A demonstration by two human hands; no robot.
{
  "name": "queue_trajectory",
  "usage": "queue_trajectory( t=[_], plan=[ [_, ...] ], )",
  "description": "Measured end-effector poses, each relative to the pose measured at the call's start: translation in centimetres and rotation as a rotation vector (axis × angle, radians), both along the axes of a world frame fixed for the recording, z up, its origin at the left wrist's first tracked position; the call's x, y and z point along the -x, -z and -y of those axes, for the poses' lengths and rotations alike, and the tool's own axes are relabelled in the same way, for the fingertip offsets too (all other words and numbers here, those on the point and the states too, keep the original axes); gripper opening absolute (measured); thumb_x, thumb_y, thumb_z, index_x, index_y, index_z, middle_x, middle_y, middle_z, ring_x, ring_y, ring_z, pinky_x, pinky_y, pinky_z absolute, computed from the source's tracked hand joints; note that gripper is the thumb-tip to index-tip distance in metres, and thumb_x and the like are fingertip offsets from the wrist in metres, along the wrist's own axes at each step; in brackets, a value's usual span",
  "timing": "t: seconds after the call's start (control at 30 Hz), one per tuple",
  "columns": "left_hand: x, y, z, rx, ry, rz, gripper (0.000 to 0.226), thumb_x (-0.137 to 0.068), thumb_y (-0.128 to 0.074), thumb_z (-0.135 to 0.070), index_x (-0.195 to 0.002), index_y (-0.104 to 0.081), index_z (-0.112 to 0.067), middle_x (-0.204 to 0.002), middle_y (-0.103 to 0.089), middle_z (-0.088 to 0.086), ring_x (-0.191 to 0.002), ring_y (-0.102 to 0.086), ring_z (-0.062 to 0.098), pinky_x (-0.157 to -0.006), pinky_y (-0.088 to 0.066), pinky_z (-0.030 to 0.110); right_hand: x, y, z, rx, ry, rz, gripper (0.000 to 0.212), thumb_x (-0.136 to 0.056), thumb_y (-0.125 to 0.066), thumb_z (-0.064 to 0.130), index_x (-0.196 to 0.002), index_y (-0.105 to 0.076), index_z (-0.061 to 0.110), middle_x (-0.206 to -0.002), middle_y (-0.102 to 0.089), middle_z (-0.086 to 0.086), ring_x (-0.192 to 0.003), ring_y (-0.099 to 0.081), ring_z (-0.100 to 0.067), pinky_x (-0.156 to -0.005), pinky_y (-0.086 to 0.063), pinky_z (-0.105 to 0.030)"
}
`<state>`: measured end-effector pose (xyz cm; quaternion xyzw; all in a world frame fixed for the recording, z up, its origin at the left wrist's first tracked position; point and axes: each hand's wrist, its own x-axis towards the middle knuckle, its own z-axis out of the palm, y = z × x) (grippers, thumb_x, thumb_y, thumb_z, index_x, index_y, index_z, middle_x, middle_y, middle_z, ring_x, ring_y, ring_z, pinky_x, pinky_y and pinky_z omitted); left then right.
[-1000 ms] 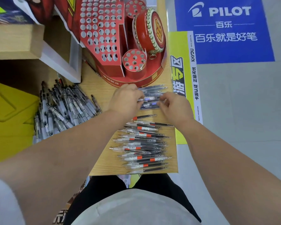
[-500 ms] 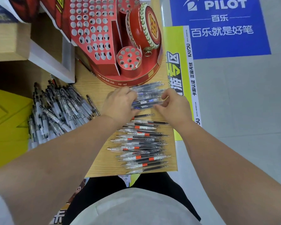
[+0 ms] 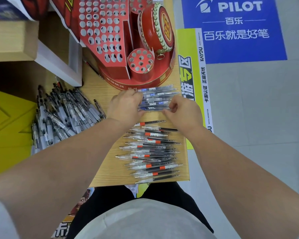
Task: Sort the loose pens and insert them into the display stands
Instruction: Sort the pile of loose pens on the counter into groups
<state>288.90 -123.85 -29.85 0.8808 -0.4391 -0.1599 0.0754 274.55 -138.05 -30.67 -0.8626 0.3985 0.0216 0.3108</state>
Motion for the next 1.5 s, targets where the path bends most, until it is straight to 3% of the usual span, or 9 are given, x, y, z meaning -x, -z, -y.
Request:
queue_trajectory(
  t=[0.2, 0.37, 0.5, 0.7, 0.8, 1.03, 1.13, 1.3, 1.5],
  plan=[
    [0.3, -0.7, -0.8, 0.007, -0.045, -0.053, 0.027, -0.088, -0.074, -0.036, -0.098, -0.062, -0.013, -0.101, -0.058, 0.005, -0.101, -0.055, 0.027, -0.081, -0.049, 0.04, 0.3, -1.0, -0.3, 0.012, 0.008, 0.013, 0.018, -0.085, -0.075, 0.036, -0.082, -0.062, 0.024, -0.072, -0.062, 0.009, -0.074, -0.06, -0.016, -0.065, -0.048, -0.03],
    [-0.8, -2.1, -4.7, 0.158, -0.238, -0.073, 0.023, -0.088, -0.075, -0.03, -0.093, -0.065, -0.01, -0.094, -0.059, 0.007, -0.093, -0.056, 0.03, -0.075, -0.05, 0.041, -2.4, -2.6, -3.1, 0.041, -0.13, 0.112, 0.013, -0.089, -0.068, 0.034, -0.086, -0.067, 0.021, -0.079, -0.064, 0.005, -0.078, -0.06, -0.019, -0.068, -0.049, -0.033],
    [-3.4, -2.7, -10.8, 0.187, -0.42, 0.036, 0.013, -0.091, -0.067, -0.023, -0.092, -0.067, -0.01, -0.092, -0.06, 0.008, -0.093, -0.056, 0.03, -0.079, -0.052, 0.043, -7.3, -3.4, -6.7, 0.039, -0.394, 0.138, 0.027, -0.091, -0.066, 0.028, -0.113, -0.07, 0.014, -0.108, -0.064, -0.005, -0.094, -0.064, -0.028, -0.079, -0.054, -0.04],
    [-8.8, -2.8, -16.3, 0.036, -0.641, 0.04, 0.041, -0.099, -0.057, -0.032, -0.135, -0.061, -0.014, -0.136, -0.057, 0.017, -0.125, -0.052, 0.039, -0.104, -0.047, 0.046, -14.9, -2.5, -10.2, 0.007, -0.621, 0.004, 0.051, -0.092, -0.061, 0.026, -0.139, -0.052, 0.008, -0.153, -0.038, -0.009, -0.129, -0.052, -0.034, -0.105, -0.045, -0.044],
    [-10.9, -2.4, -16.3, 0.04, -0.613, 0.036, 0.047, -0.101, -0.051, -0.034, -0.144, -0.054, -0.015, -0.143, -0.053, 0.017, -0.13, -0.046, 0.04, -0.108, -0.041, 0.045, -17.6, -1.5, -10.6, 0.042, -0.658, -0.065, 0.057, -0.095, -0.058, 0.028, -0.147, -0.045, 0.011, -0.162, -0.025, -0.008, -0.137, -0.046, -0.031, -0.112, -0.04, -0.04],
    [-14.7, -1.2, -14.1, -0.175, -0.482, -0.041, 0.053, -0.102, -0.036, -0.053, -0.147, -0.046, -0.027, -0.149, -0.049, 0.011, -0.134, -0.038, 0.039, -0.106, -0.036, 0.046, -20.6, 0.5, -11.0, 0.158, -0.701, -0.165, 0.052, -0.1, -0.048, 0.03, -0.148, -0.042, 0.01, -0.16, -0.028, -0.012, -0.149, -0.022, -0.025, -0.115, -0.028, -0.029],
    [-15.6, -0.9, -13.6, -0.26, -0.426, -0.077, 0.054, -0.102, -0.031, -0.057, -0.145, -0.048, -0.029, -0.151, -0.046, 0.008, -0.136, -0.034, 0.038, -0.106, -0.032, 0.049, -20.8, 0.7, -11.4, 0.138, -0.601, -0.171, 0.054, -0.096, -0.053, 0.03, -0.146, -0.042, 0.012, -0.157, -0.024, -0.017, -0.135, -0.045, -0.03, -0.107, -0.044, -0.035],
    [-16.5, -0.9, -13.0, -0.334, -0.408, -0.052, 0.047, -0.103, -0.033, -0.05, -0.134, -0.059, -0.025, -0.145, -0.047, 0.012, -0.133, -0.036, 0.039, -0.104, -0.032, 0.05, -19.4, 0.7, -11.4, 0.195, -0.608, -0.178, 0.037, -0.094, -0.055, 0.022, -0.128, -0.057, 0.009, -0.138, -0.042, -0.018, -0.103, -0.063, -0.036, -0.093, -0.053, -0.038],
    [-17.9, -0.6, -12.2, -0.29, -0.521, -0.008, 0.033, -0.1, -0.048, -0.033, -0.123, -0.065, -0.017, -0.131, -0.058, 0.014, -0.123, -0.047, 0.039, -0.095, -0.04, 0.044, -18.7, 0.1, -11.5, 0.263, -0.672, -0.212, 0.027, -0.1, -0.048, 0.021, -0.121, -0.062, 0.012, -0.135, -0.045, -0.015, -0.112, -0.059, -0.029, -0.092, -0.051, -0.034]
  ],
)
